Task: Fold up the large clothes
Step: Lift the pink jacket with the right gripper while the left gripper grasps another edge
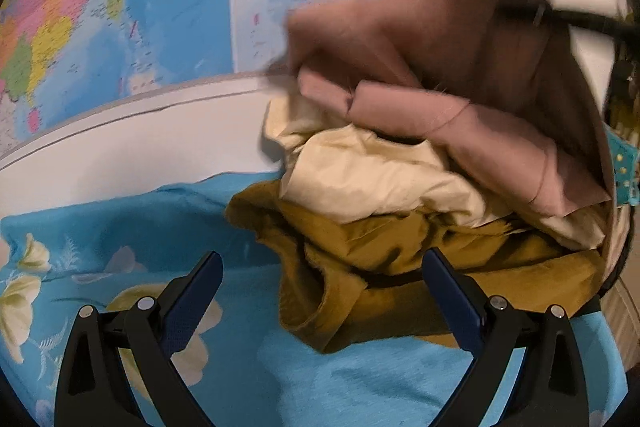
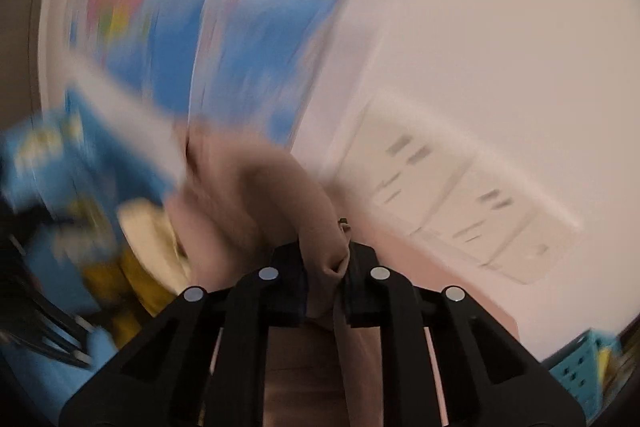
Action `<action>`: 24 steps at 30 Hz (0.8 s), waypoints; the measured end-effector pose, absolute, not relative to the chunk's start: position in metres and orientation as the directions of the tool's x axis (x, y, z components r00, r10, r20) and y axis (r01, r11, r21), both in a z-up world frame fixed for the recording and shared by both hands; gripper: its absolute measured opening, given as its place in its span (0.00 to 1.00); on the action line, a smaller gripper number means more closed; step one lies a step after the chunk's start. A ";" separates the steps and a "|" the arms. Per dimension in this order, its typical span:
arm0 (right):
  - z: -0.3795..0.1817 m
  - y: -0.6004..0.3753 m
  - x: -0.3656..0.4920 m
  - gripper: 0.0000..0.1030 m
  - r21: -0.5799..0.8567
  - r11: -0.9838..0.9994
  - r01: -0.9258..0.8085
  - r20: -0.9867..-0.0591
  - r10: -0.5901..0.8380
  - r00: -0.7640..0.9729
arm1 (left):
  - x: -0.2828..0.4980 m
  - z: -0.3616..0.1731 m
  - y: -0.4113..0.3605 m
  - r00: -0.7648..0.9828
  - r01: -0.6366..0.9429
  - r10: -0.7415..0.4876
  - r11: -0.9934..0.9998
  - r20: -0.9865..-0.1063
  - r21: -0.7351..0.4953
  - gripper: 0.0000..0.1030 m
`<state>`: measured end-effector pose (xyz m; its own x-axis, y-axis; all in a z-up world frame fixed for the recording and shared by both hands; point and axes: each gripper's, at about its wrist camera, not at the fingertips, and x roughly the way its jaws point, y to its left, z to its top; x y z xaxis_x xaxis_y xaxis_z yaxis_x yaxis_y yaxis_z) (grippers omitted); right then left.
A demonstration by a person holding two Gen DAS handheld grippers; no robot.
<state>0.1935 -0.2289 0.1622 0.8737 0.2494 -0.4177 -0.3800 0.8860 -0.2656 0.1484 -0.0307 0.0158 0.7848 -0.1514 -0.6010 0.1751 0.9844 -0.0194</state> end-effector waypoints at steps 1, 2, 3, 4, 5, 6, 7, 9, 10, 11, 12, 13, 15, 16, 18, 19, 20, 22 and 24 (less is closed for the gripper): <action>0.182 -0.238 0.183 0.12 -0.262 0.896 -0.357 -0.377 0.246 0.893 | 0.149 0.019 -0.032 0.788 0.201 -0.184 0.979 -0.588 -0.036 0.93; 0.204 -0.249 0.172 0.12 -0.256 0.908 -0.333 -0.340 0.238 0.910 | 0.148 0.023 -0.033 0.789 0.229 -0.217 0.972 -0.575 -0.053 0.93; 0.218 -0.256 0.165 0.12 -0.249 0.917 -0.312 -0.321 0.226 0.920 | 0.147 0.028 -0.038 0.790 0.272 -0.267 0.959 -0.552 -0.075 0.93; 0.232 -0.264 0.157 0.12 -0.246 0.924 -0.293 -0.300 0.215 0.929 | 0.147 0.032 -0.041 0.786 0.306 -0.305 0.948 -0.538 -0.090 0.93; 0.245 -0.272 0.147 0.12 -0.237 0.932 -0.274 -0.276 0.205 0.939 | 0.147 0.035 -0.046 0.778 0.345 -0.346 0.933 -0.524 -0.104 0.93; 0.254 -0.278 0.142 0.12 -0.231 0.937 -0.261 -0.263 0.198 0.944 | 0.146 0.037 -0.051 0.772 0.372 -0.374 0.922 -0.513 -0.113 0.93; 0.263 -0.285 0.135 0.12 -0.224 0.942 -0.251 -0.250 0.194 0.949 | 0.145 0.040 -0.058 0.763 0.407 -0.415 0.904 -0.495 -0.130 0.93; 0.274 -0.298 0.124 0.12 -0.186 0.952 -0.243 -0.235 0.197 0.952 | 0.144 0.040 -0.070 0.730 0.472 -0.490 0.865 -0.476 -0.167 0.93; 0.276 -0.302 0.120 0.12 -0.184 0.953 -0.243 -0.233 0.198 0.952 | 0.144 0.040 -0.076 0.714 0.495 -0.522 0.848 -0.466 -0.192 0.93; 0.277 -0.304 0.113 0.12 -0.193 0.954 -0.231 -0.223 0.187 0.957 | 0.144 0.039 -0.081 0.703 0.512 -0.545 0.834 -0.458 -0.205 0.93; 0.280 -0.306 0.111 0.12 -0.187 0.954 -0.234 -0.223 0.190 0.956 | 0.144 0.036 -0.091 0.688 0.529 -0.566 0.819 -0.454 -0.220 0.93; 0.281 -0.309 0.106 0.12 -0.172 0.955 -0.243 -0.225 0.202 0.953 | 0.146 0.035 -0.098 0.682 0.534 -0.573 0.815 -0.455 -0.225 0.93; 0.283 -0.311 0.095 0.12 -0.175 0.957 -0.232 -0.214 0.193 0.958 | 0.153 0.030 -0.115 0.667 0.550 -0.584 0.805 -0.463 -0.222 0.93; 0.285 -0.316 0.088 0.12 -0.182 0.956 -0.229 -0.210 0.190 0.959 | 0.156 0.027 -0.126 0.664 0.559 -0.584 0.802 -0.468 -0.208 0.92; 0.290 -0.321 0.077 0.12 -0.172 0.960 -0.220 -0.211 0.182 0.960 | 0.163 0.021 -0.142 0.661 0.568 -0.570 0.805 -0.489 -0.170 0.33; 0.294 -0.326 0.069 0.12 -0.166 0.962 -0.215 -0.207 0.179 0.962 | 0.171 0.019 -0.147 0.631 0.573 -0.573 0.799 -0.523 -0.184 0.19; 0.296 -0.328 0.063 0.12 -0.164 0.964 -0.208 -0.201 0.174 0.964 | 0.176 0.024 -0.144 0.615 0.563 -0.581 0.797 -0.533 -0.219 0.13; 0.310 -0.339 0.038 0.11 -0.153 0.970 -0.187 -0.169 0.161 0.972 | 0.173 0.049 -0.128 0.647 0.556 -0.606 0.790 -0.462 -0.257 0.10; 0.330 -0.348 0.007 0.11 -0.118 0.974 -0.193 -0.116 0.180 0.977 | 0.160 0.091 -0.111 0.665 0.587 -0.642 0.765 -0.381 -0.264 0.09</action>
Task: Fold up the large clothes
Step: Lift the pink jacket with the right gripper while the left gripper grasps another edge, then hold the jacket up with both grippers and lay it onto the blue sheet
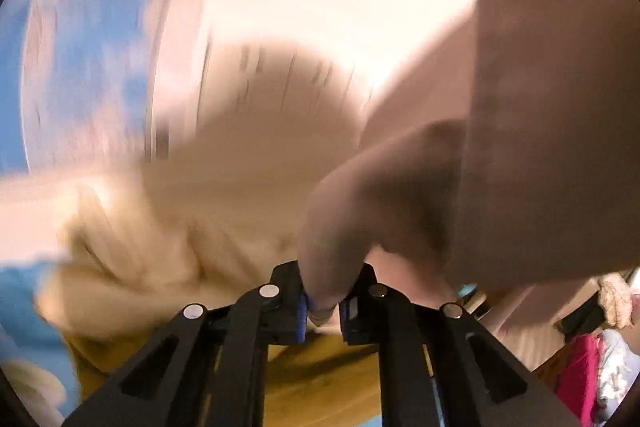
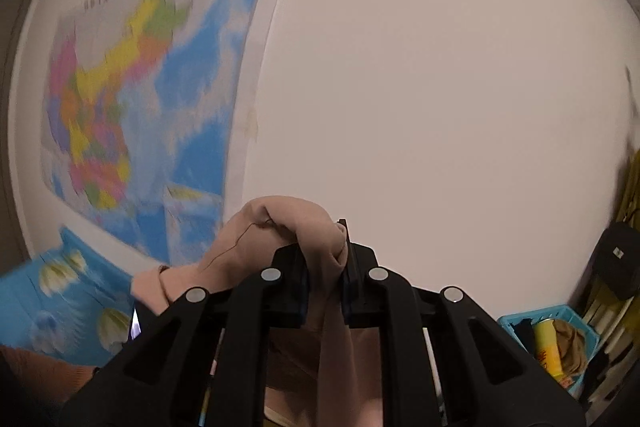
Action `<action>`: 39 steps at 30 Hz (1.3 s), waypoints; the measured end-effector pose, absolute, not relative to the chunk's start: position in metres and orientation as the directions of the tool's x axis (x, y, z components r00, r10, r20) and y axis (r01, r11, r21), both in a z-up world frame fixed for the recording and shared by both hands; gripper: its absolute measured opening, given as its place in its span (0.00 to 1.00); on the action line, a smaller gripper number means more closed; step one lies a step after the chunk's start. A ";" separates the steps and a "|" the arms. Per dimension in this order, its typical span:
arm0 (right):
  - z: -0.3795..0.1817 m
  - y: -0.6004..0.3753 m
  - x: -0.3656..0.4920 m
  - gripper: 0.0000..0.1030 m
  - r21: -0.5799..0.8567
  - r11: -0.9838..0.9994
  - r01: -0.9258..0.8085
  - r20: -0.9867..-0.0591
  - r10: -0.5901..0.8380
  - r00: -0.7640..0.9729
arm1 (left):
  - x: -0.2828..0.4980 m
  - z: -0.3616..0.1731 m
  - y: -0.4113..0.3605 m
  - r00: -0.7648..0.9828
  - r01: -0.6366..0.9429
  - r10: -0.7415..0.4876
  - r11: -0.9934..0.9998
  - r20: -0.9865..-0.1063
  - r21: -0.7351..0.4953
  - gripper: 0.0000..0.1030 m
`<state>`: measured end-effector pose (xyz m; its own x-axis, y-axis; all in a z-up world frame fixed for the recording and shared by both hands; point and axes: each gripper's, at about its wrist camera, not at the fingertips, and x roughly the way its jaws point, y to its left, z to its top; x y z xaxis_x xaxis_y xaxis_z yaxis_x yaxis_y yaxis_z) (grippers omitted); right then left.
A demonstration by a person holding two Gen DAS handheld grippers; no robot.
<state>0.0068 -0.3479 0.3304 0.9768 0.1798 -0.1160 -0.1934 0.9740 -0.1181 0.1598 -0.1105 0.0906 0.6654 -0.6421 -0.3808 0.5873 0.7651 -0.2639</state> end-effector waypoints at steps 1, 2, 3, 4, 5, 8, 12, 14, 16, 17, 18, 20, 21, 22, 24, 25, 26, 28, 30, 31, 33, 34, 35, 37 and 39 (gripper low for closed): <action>0.342 -0.350 -0.012 0.11 -0.106 0.974 -0.200 -0.080 0.192 0.978 | 0.150 0.113 -0.104 0.691 0.591 -0.634 0.772 -0.346 -0.234 0.09; 0.354 -0.351 -0.033 0.11 -0.098 0.970 -0.221 -0.038 0.218 0.975 | 0.140 0.135 -0.096 0.717 0.594 -0.627 0.779 -0.305 -0.204 0.08; 0.365 -0.355 -0.054 0.11 -0.098 0.968 -0.229 -0.001 0.230 0.973 | 0.129 0.154 -0.089 0.736 0.595 -0.624 0.781 -0.261 -0.189 0.08; 0.374 -0.357 -0.071 0.11 -0.096 0.967 -0.236 0.026 0.239 0.971 | 0.112 0.186 -0.070 0.766 0.591 -0.616 0.788 -0.186 -0.173 0.08; 0.382 -0.360 -0.086 0.11 -0.087 0.967 -0.238 0.047 0.243 0.969 | 0.099 0.206 -0.055 0.779 0.590 -0.611 0.790 -0.140 -0.166 0.08; 0.397 -0.371 -0.138 0.11 -0.048 0.966 -0.254 0.098 0.258 0.961 | 0.057 0.255 -0.009 0.815 0.571 -0.578 0.813 -0.046 -0.111 0.09; 0.379 -0.365 -0.169 0.11 -0.023 0.947 -0.321 0.077 0.322 0.944 | -0.014 0.293 0.036 0.863 0.504 -0.504 0.863 0.032 -0.008 0.09; 0.360 -0.356 -0.176 0.11 0.035 0.917 -0.397 0.052 0.395 0.917 | -0.051 0.301 0.058 0.902 0.427 -0.429 0.903 0.043 0.055 0.09; 0.342 -0.343 -0.181 0.11 0.076 0.883 -0.463 0.030 0.462 0.886 | -0.075 0.301 0.082 0.924 0.380 -0.383 0.922 0.024 0.082 0.09; 0.333 -0.332 -0.185 0.11 0.088 0.864 -0.496 0.014 0.497 0.868 | -0.092 0.300 0.094 0.938 0.343 -0.346 0.934 0.015 0.103 0.09; 0.326 -0.324 -0.189 0.11 0.091 0.849 -0.521 0.006 0.523 0.853 | -0.109 0.298 0.105 0.951 0.305 -0.308 0.944 0.007 0.126 0.09; 0.312 -0.308 -0.195 0.11 0.118 0.803 -0.585 -0.009 0.590 0.808 | -0.137 0.295 0.128 0.969 0.247 -0.248 0.958 -0.014 0.145 0.09; 0.305 -0.297 -0.198 0.11 0.130 0.776 -0.617 -0.015 0.623 0.782 | -0.152 0.294 0.138 0.976 0.217 -0.215 0.965 -0.030 0.149 0.09; 0.301 -0.286 -0.200 0.11 0.130 0.762 -0.635 -0.021 0.642 0.766 | -0.171 0.296 0.149 0.981 0.194 -0.190 0.969 -0.041 0.151 0.09; 0.297 -0.267 -0.202 0.11 0.133 0.728 -0.672 -0.017 0.680 0.733 | -0.185 0.304 0.174 0.989 0.147 -0.141 0.976 -0.054 0.158 0.09; 0.296 -0.260 -0.200 0.11 0.138 0.715 -0.685 -0.011 0.693 0.721 | -0.196 0.305 0.181 0.992 0.123 -0.116 0.978 -0.052 0.167 0.09; 0.295 -0.253 -0.192 0.11 0.158 0.688 -0.708 -0.002 0.718 0.696 | -0.201 0.305 0.186 0.995 0.099 -0.091 0.978 -0.051 0.184 0.09; 0.291 -0.243 -0.169 0.12 0.213 0.659 -0.721 -0.010 0.739 0.673 | -0.189 0.301 0.193 0.994 0.069 -0.052 0.979 -0.093 0.192 0.09; 0.283 -0.228 -0.134 0.12 0.247 0.659 -0.710 -0.049 0.741 0.670 | -0.145 0.291 0.204 0.985 0.044 -0.011 0.981 -0.173 0.187 0.09; 0.274 -0.217 -0.107 0.12 0.282 0.657 -0.699 -0.090 0.743 0.663 | -0.130 0.283 0.211 0.979 0.031 0.006 0.984 -0.206 0.177 0.09; 0.247 -0.201 -0.052 0.12 0.344 0.680 -0.648 -0.190 0.726 0.661 | -0.089 0.254 0.230 0.952 0.008 0.039 0.989 -0.303 0.151 0.09; 0.231 -0.191 -0.024 0.12 0.367 0.688 -0.626 -0.249 0.721 0.647 | -0.054 0.231 0.238 0.925 0.006 0.045 0.991 -0.378 0.133 0.09; 0.206 -0.176 0.012 0.12 0.386 0.715 -0.582 -0.328 0.697 0.638 | -0.028 0.211 0.244 0.901 0.007 0.048 0.992 -0.431 0.125 0.09; 0.166 -0.161 0.061 0.12 0.435 0.734 -0.522 -0.419 0.678 0.604 | 0.036 0.157 0.254 0.828 -0.002 0.054 0.996 -0.558 0.093 0.09; 0.118 -0.147 0.102 0.12 0.453 0.770 -0.450 -0.523 0.638 0.565 | 0.084 0.107 0.263 0.745 -0.015 0.055 0.998 -0.665 0.065 0.09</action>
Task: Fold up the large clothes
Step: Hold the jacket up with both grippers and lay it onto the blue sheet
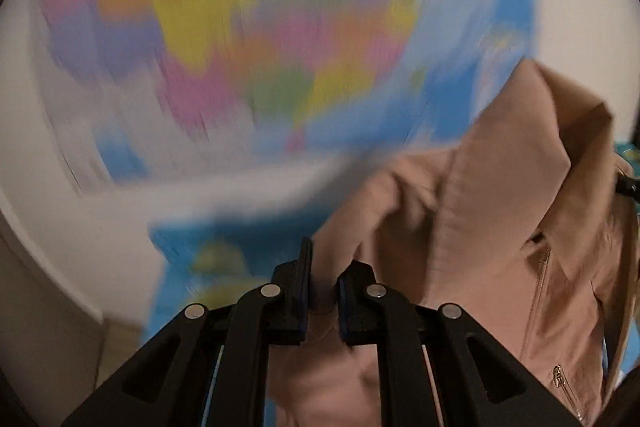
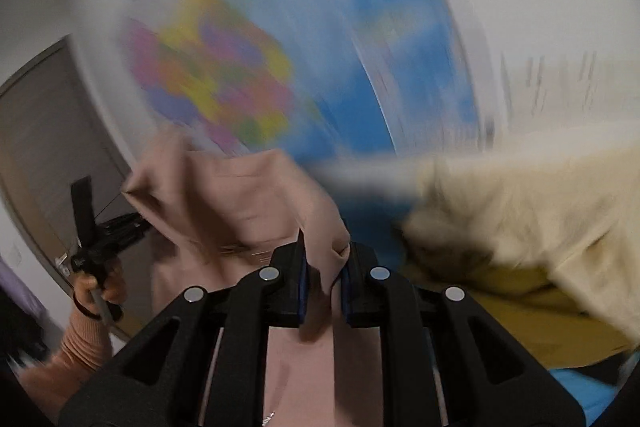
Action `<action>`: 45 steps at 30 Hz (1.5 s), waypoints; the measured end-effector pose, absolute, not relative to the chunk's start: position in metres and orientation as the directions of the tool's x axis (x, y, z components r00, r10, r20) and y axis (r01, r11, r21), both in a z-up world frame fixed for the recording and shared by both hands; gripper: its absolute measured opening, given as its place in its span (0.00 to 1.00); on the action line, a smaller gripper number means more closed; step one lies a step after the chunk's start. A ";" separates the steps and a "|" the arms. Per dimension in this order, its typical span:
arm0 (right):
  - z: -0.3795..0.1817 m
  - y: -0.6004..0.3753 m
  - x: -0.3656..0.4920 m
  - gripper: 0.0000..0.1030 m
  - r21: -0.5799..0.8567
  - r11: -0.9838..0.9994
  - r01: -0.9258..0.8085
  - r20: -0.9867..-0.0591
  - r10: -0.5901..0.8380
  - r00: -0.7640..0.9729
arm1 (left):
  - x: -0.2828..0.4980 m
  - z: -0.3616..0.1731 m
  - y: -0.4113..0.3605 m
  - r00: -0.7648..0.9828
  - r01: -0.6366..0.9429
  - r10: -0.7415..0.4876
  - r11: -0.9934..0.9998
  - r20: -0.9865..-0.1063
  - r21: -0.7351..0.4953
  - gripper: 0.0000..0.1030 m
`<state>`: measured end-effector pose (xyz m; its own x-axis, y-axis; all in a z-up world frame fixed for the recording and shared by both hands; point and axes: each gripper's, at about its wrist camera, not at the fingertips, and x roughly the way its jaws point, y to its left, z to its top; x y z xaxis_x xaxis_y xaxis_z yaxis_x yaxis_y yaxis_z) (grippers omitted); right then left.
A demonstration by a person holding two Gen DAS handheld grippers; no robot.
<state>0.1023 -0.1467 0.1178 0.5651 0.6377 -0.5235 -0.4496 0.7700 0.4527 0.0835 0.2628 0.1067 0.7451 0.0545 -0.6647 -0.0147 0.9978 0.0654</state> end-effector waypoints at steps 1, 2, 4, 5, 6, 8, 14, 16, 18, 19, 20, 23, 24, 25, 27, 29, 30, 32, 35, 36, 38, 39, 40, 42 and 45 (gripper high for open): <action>0.094 -0.141 0.121 0.12 0.480 0.771 -0.418 -0.558 0.636 0.532 | 0.101 0.085 0.265 0.708 -0.006 0.042 0.999 -0.705 0.054 0.09; 0.079 -0.137 0.133 0.12 0.482 0.777 -0.405 -0.585 0.630 0.511 | 0.118 0.061 0.267 0.670 -0.011 0.051 0.998 -0.741 0.058 0.09; 0.049 -0.129 0.155 0.12 0.496 0.790 -0.360 -0.628 0.613 0.480 | 0.139 0.028 0.271 0.621 -0.018 0.058 0.998 -0.781 0.060 0.09; 0.045 -0.128 0.161 0.12 0.482 0.800 -0.357 -0.637 0.600 0.484 | 0.149 0.016 0.275 0.606 -0.026 0.054 0.998 -0.794 0.048 0.09; 0.045 -0.127 0.165 0.12 0.474 0.808 -0.350 -0.641 0.589 0.492 | 0.156 0.011 0.278 0.600 -0.027 0.046 0.999 -0.799 0.036 0.09; 0.047 -0.130 0.174 0.13 0.472 0.815 -0.337 -0.638 0.579 0.507 | 0.172 0.003 0.285 0.588 -0.014 0.007 1.000 -0.809 -0.002 0.10; 0.051 -0.124 0.191 0.32 0.388 0.865 -0.318 -0.677 0.501 0.539 | 0.194 -0.012 0.309 0.558 -0.113 0.038 0.993 -0.829 -0.031 0.45; 0.072 -0.132 0.171 0.44 0.359 0.876 -0.323 -0.640 0.482 0.598 | 0.181 -0.004 0.310 0.584 -0.077 -0.007 0.995 -0.812 -0.064 0.57; 0.089 -0.146 0.142 0.65 0.307 0.889 -0.340 -0.614 0.458 0.643 | 0.161 0.007 0.313 0.617 -0.033 -0.058 0.995 -0.785 -0.099 0.69; 0.095 -0.151 0.126 0.66 0.279 0.892 -0.354 -0.609 0.450 0.653 | 0.141 0.015 0.316 0.641 0.010 -0.081 0.995 -0.763 -0.097 0.70; 0.100 -0.157 0.106 0.69 0.247 0.894 -0.373 -0.612 0.443 0.655 | 0.128 0.019 0.317 0.651 0.033 -0.086 0.996 -0.755 -0.085 0.73; 0.095 -0.164 0.041 0.76 0.176 0.889 -0.424 -0.648 0.428 0.629 | 0.081 0.031 0.313 0.670 0.119 -0.129 0.991 -0.731 -0.067 0.74; 0.088 -0.165 0.018 0.76 0.139 0.891 -0.433 -0.678 0.404 0.614 | 0.071 0.032 0.312 0.671 0.132 -0.135 0.989 -0.729 -0.062 0.74; 0.078 -0.164 -0.003 0.76 0.109 0.893 -0.436 -0.705 0.379 0.599 | 0.055 0.031 0.309 0.672 0.155 -0.150 0.986 -0.725 -0.060 0.74; 0.056 -0.161 -0.032 0.77 0.060 0.901 -0.430 -0.757 0.322 0.568 | 0.031 0.025 0.298 0.661 0.193 -0.163 0.980 -0.733 -0.044 0.74; 0.034 -0.161 -0.050 0.77 0.007 0.911 -0.411 -0.799 0.252 0.546 | 0.014 0.019 0.288 0.657 0.224 -0.173 0.974 -0.734 -0.029 0.74; 0.021 -0.163 -0.055 0.77 0.008 0.917 -0.399 -0.819 0.235 0.523 | 0.008 0.018 0.285 0.658 0.235 -0.177 0.972 -0.732 -0.024 0.74; 0.008 -0.164 -0.051 0.60 0.049 0.924 -0.379 -0.834 0.247 0.493 | -0.004 0.012 0.276 0.651 0.273 -0.216 0.961 -0.728 -0.041 0.74; 0.010 -0.185 -0.037 0.03 0.159 0.929 -0.333 -0.830 0.309 0.465 | -0.012 -0.001 0.267 0.634 0.284 -0.218 0.958 -0.742 -0.038 0.74; 0.020 -0.193 -0.036 0.03 0.181 0.929 -0.324 -0.811 0.327 0.485 | -0.016 -0.005 0.265 0.626 0.287 -0.218 0.957 -0.749 -0.039 0.74; 0.050 -0.215 -0.032 0.03 0.214 0.930 -0.300 -0.761 0.351 0.545 | -0.022 -0.007 0.265 0.623 0.290 -0.221 0.956 -0.750 -0.041 0.74; 0.073 -0.232 -0.030 0.03 0.236 0.934 -0.268 -0.720 0.353 0.598 | -0.027 -0.006 0.265 0.627 0.298 -0.231 0.954 -0.744 -0.045 0.74; 0.091 -0.250 -0.028 0.03 0.265 0.933 -0.243 -0.679 0.359 0.640 | -0.029 -0.006 0.266 0.629 0.300 -0.234 0.953 -0.741 -0.045 0.74; 0.122 -0.291 -0.022 0.03 0.309 0.937 -0.165 -0.610 0.328 0.721 | -0.037 -0.005 0.266 0.633 0.307 -0.240 0.951 -0.736 -0.046 0.74; 0.117 -0.314 -0.002 0.03 0.296 0.951 -0.092 -0.641 0.269 0.719 | -0.047 -0.013 0.260 0.623 0.317 -0.223 0.948 -0.750 -0.019 0.76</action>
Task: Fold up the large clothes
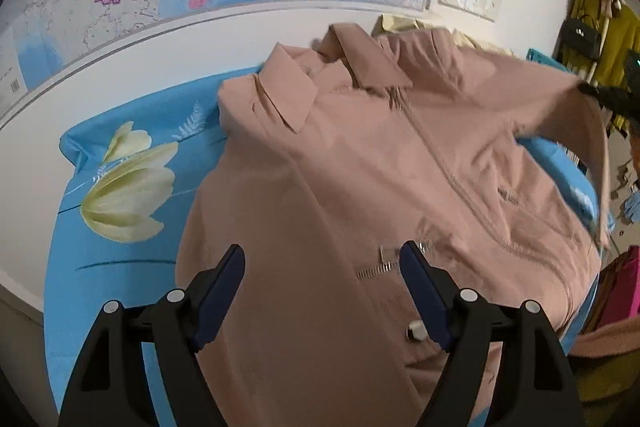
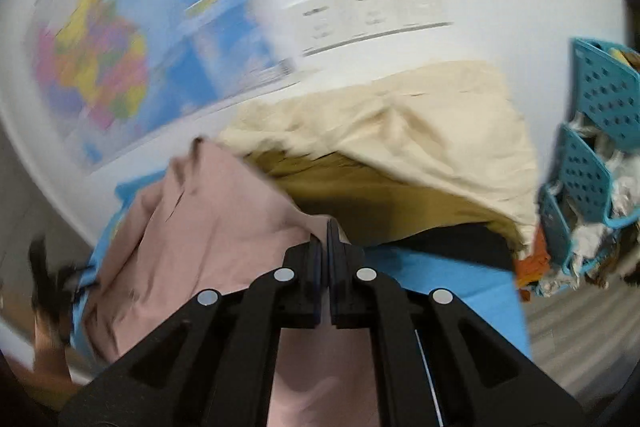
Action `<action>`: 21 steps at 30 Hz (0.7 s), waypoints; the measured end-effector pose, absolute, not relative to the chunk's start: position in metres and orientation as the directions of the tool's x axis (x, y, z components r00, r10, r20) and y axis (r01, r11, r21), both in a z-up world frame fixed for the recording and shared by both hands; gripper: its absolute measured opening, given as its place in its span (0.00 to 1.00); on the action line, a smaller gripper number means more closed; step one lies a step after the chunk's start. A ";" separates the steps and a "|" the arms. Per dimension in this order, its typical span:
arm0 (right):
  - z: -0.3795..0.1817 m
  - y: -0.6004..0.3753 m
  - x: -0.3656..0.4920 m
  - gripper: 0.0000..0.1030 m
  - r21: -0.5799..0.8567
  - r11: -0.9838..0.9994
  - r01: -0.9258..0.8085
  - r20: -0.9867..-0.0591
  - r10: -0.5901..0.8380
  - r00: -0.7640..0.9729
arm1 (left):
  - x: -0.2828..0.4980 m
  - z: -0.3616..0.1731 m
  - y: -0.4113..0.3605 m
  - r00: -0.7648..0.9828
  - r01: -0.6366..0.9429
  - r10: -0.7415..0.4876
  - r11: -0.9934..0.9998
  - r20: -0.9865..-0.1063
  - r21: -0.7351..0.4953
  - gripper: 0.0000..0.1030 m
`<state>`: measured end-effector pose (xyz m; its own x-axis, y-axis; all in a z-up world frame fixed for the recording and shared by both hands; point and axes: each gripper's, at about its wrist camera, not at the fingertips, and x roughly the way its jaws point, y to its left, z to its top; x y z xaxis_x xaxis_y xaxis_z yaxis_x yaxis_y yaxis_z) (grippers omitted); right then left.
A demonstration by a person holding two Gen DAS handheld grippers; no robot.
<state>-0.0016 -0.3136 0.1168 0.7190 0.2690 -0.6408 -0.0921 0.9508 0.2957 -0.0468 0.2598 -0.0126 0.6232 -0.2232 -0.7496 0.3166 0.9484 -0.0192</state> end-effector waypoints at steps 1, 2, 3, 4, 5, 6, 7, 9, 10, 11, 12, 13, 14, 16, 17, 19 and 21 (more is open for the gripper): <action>0.108 -0.317 0.005 0.03 0.283 0.957 -0.062 -0.663 0.242 0.708 | -0.049 -0.016 0.257 0.618 0.316 -0.206 0.949 -0.759 0.000 0.76; 0.092 -0.318 0.015 0.03 0.275 0.961 -0.042 -0.694 0.228 0.683 | -0.051 -0.023 0.255 0.606 0.315 -0.181 0.949 -0.774 0.025 0.76; 0.082 -0.319 0.015 0.03 0.284 0.958 -0.032 -0.706 0.232 0.670 | -0.052 -0.031 0.252 0.589 0.310 -0.145 0.949 -0.795 0.056 0.74; 0.073 -0.319 0.020 0.03 0.302 0.953 -0.020 -0.713 0.240 0.659 | -0.052 -0.036 0.251 0.579 0.300 -0.115 0.950 -0.807 0.080 0.68; 0.061 -0.321 0.025 0.03 0.312 0.950 -0.010 -0.722 0.244 0.647 | -0.051 -0.044 0.251 0.560 0.285 -0.078 0.953 -0.825 0.104 0.50; 0.055 -0.323 0.027 0.03 0.314 0.949 -0.003 -0.724 0.242 0.646 | -0.051 -0.045 0.253 0.549 0.279 -0.076 0.955 -0.833 0.097 0.25; 0.050 -0.323 0.029 0.03 0.324 0.946 0.006 -0.725 0.244 0.645 | -0.050 -0.043 0.261 0.545 0.250 -0.075 0.965 -0.835 0.076 0.10; 0.043 -0.328 0.028 0.03 0.340 0.940 0.014 -0.722 0.252 0.645 | -0.047 -0.027 0.284 0.535 0.179 -0.078 0.984 -0.841 0.023 0.03; 0.045 -0.330 0.025 0.03 0.346 0.938 0.013 -0.717 0.255 0.649 | -0.047 -0.012 0.302 0.560 0.135 -0.090 0.991 -0.824 -0.017 0.03; 0.046 -0.332 0.024 0.03 0.350 0.937 0.009 -0.710 0.259 0.655 | -0.047 0.004 0.320 0.586 0.083 -0.070 0.996 -0.807 -0.027 0.03; 0.048 -0.331 0.022 0.03 0.347 0.938 0.009 -0.706 0.254 0.661 | -0.047 0.016 0.332 0.607 0.040 -0.038 0.999 -0.794 -0.017 0.03; 0.050 -0.331 0.021 0.03 0.344 0.939 0.012 -0.702 0.248 0.668 | -0.045 0.032 0.353 0.634 -0.021 0.007 1.000 -0.773 -0.008 0.03; 0.050 -0.333 0.022 0.03 0.342 0.940 0.010 -0.701 0.248 0.669 | -0.043 0.041 0.368 0.645 -0.060 0.035 0.998 -0.763 -0.005 0.04; 0.049 -0.331 0.026 0.03 0.336 0.942 0.014 -0.704 0.241 0.668 | -0.032 0.046 0.394 0.636 -0.167 0.147 0.985 -0.757 0.052 0.06; 0.048 -0.329 0.028 0.03 0.333 0.943 0.012 -0.707 0.242 0.665 | -0.022 0.040 0.402 0.601 -0.216 0.235 0.968 -0.764 0.128 0.10; 0.042 -0.326 0.029 0.04 0.328 0.945 0.011 -0.718 0.242 0.652 | -0.007 0.020 0.404 0.520 -0.277 0.391 0.918 -0.759 0.284 0.28; 0.040 -0.322 0.026 0.14 0.320 0.947 0.006 -0.727 0.241 0.643 | 0.000 -0.004 0.394 0.460 -0.271 0.449 0.893 -0.766 0.360 0.37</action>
